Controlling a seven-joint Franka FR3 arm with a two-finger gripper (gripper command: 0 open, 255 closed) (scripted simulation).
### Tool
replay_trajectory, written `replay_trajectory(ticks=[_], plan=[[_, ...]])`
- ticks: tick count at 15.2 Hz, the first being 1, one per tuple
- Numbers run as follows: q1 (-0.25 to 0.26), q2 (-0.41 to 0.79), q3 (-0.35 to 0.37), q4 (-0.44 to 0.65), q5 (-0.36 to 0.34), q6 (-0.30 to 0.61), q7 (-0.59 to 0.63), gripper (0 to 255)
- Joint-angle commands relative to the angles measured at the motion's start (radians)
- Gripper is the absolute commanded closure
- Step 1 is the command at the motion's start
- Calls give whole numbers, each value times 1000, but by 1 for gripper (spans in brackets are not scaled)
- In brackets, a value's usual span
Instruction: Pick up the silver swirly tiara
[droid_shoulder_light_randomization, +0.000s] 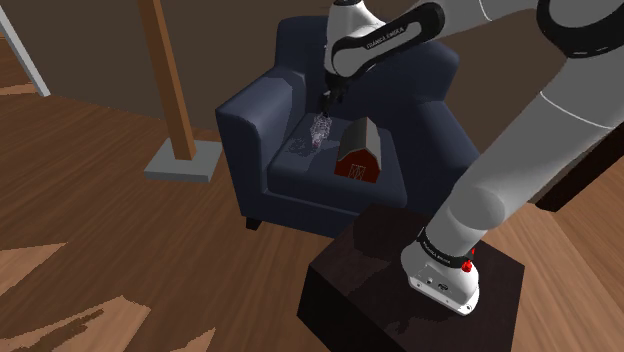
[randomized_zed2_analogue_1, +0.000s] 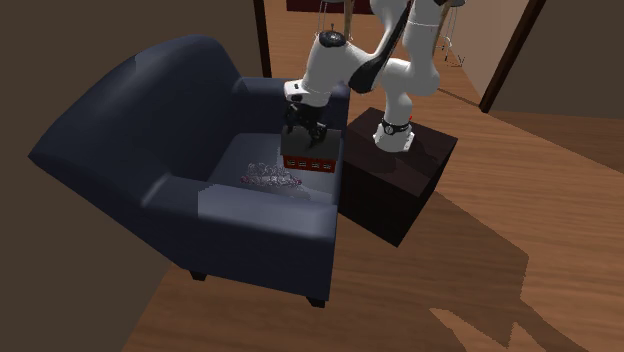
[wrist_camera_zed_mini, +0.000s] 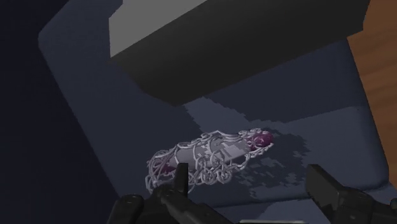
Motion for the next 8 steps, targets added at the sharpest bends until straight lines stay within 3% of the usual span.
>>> replay_trajectory(ticks=[1, 8], plan=[[-9, 72, -4, 31, -44, 39, 6, 0], [-24, 337, -31, 197, -193, 132, 39, 0]])
